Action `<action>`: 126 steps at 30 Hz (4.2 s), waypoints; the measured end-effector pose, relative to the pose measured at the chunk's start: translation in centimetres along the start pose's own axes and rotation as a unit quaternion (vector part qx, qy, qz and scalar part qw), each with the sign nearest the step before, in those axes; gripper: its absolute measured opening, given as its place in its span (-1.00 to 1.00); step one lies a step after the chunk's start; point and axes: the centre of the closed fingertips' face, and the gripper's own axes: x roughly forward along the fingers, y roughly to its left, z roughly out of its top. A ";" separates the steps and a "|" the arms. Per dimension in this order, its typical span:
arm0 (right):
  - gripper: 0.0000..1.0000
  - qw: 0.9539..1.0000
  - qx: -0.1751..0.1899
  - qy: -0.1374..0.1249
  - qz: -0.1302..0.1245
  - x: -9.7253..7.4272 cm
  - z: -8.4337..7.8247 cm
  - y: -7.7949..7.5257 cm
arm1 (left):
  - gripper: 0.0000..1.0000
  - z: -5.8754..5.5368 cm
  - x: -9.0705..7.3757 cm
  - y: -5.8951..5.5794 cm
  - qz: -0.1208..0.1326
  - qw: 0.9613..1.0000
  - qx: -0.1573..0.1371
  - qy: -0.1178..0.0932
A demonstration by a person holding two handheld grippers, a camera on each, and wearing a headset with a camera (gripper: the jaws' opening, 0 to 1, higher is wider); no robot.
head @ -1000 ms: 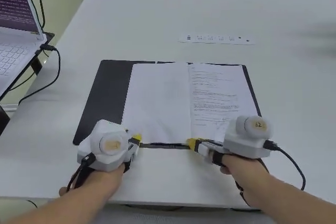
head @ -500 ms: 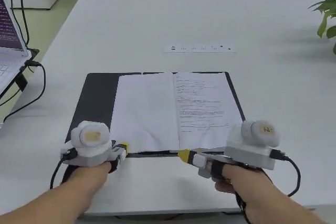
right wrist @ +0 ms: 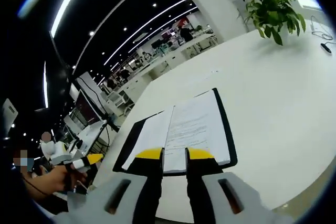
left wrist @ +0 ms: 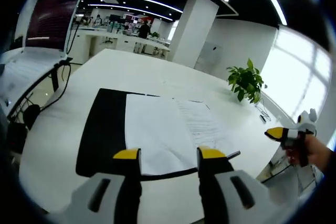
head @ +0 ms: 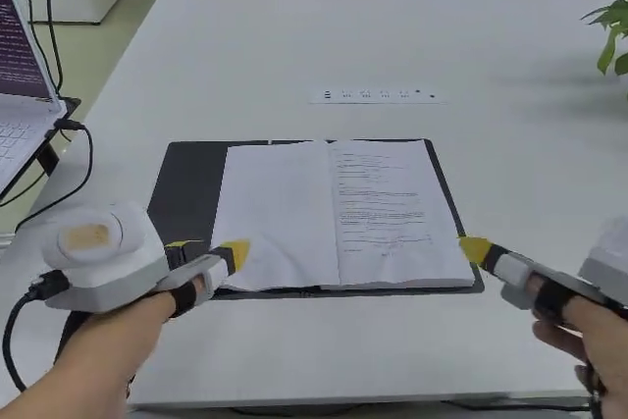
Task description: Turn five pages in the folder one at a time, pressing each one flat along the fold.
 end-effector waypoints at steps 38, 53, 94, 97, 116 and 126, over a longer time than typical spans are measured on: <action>0.97 0.995 -0.095 -0.001 -0.032 -0.7 -0.5 -2.4 | 0.98 0.3 -0.5 -0.8 0.037 0.994 0.107 -0.001; 0.89 0.996 -0.082 0.004 -0.024 -0.4 -1.5 -3.1 | 0.68 -3.4 10.3 -10.4 -0.067 0.979 0.185 0.052; 0.65 0.998 -0.050 0.011 -0.023 0.3 -3.4 -5.6 | 0.00 -10.8 21.2 -15.4 -0.079 0.968 0.236 0.011; 0.65 0.999 -0.046 0.012 -0.025 0.4 -3.5 -5.9 | -0.07 -10.7 21.3 -15.3 -0.081 0.970 0.231 0.006; 0.57 0.998 -0.046 0.035 -0.010 2.4 -3.7 -5.7 | -0.82 -9.7 21.6 -13.9 -0.069 0.977 0.201 -0.005; 0.33 0.997 -0.031 0.070 0.032 5.3 -4.5 -4.6 | -0.89 -9.8 21.6 -14.0 -0.072 0.981 0.181 0.000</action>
